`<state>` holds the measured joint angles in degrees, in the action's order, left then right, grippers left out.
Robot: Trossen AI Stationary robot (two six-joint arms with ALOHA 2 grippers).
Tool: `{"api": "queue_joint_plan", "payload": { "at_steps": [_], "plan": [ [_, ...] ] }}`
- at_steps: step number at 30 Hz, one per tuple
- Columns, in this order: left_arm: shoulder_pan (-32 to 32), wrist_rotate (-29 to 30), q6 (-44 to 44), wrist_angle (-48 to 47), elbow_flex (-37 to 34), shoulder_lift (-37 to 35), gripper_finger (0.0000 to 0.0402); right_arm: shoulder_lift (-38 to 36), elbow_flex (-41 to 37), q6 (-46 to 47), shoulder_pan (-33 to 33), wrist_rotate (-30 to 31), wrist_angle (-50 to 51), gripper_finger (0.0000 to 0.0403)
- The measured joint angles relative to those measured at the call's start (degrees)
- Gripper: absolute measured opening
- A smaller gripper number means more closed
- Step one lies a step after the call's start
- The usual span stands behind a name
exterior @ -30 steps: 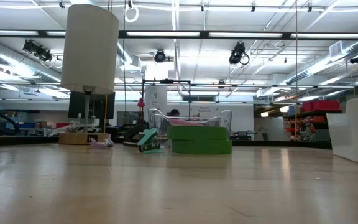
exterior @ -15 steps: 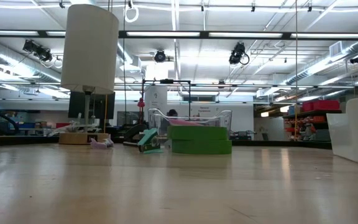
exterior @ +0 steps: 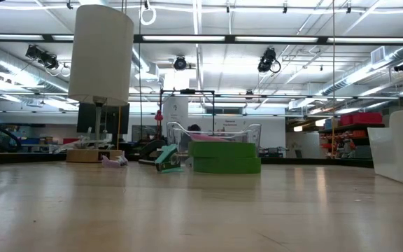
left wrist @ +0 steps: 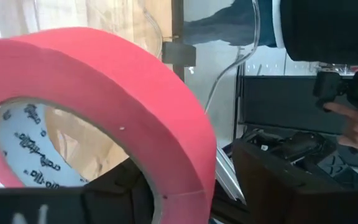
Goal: Pick and place Stapler, Stapler remover, tape
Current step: Put the pink tape into the bottom transparent bin
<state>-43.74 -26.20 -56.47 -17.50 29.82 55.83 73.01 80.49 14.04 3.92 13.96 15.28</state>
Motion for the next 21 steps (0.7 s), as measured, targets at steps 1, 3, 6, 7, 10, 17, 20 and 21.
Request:
{"api": "queue_joint_plan", "payload": {
  "at_steps": [1, 3, 6, 7, 10, 17, 20, 21],
  "plan": [
    [-0.01, 0.04, -0.06, 0.0, 0.0, 0.0, 0.0209, 0.0, 0.0, 0.02, 0.0, 0.0, 0.15, 0.032],
    [-0.01, 0.05, -0.4, 0.0, 0.0, 0.0, 0.0222, 0.0, 0.0, 0.0, 0.0, 0.01, 0.31, 0.032],
    [-0.01, 0.04, -2.05, 0.02, 0.0, 0.0, 0.0241, 0.0, 0.0, 0.0, 0.0, 0.02, 0.31, 0.032],
    [-0.01, 0.03, -2.85, 0.02, 0.0, 0.0, 0.0247, 0.0, 0.0, 0.0, -0.02, 0.02, 0.31, 0.032],
    [0.01, -1.35, -3.03, 0.04, 0.0, 0.0, 0.0262, 0.0, 0.0, 0.01, 0.0, 0.02, 0.31, 0.032],
    [0.01, -2.43, -4.71, 0.0, 0.0, 0.0, 0.0282, 0.0, 0.0, 0.0, -0.02, 0.02, 0.31, 0.032],
    [0.08, -1.96, -5.65, -0.9, 0.01, 0.0, 0.0294, 0.0, 0.0, 0.0, 0.0, 0.02, 0.31, 0.032],
    [0.08, -1.83, -5.92, -1.41, 0.01, 0.0, 0.0299, 0.0, 0.0, 0.0, -0.01, 0.03, 0.31, 0.032]
  ]
}}
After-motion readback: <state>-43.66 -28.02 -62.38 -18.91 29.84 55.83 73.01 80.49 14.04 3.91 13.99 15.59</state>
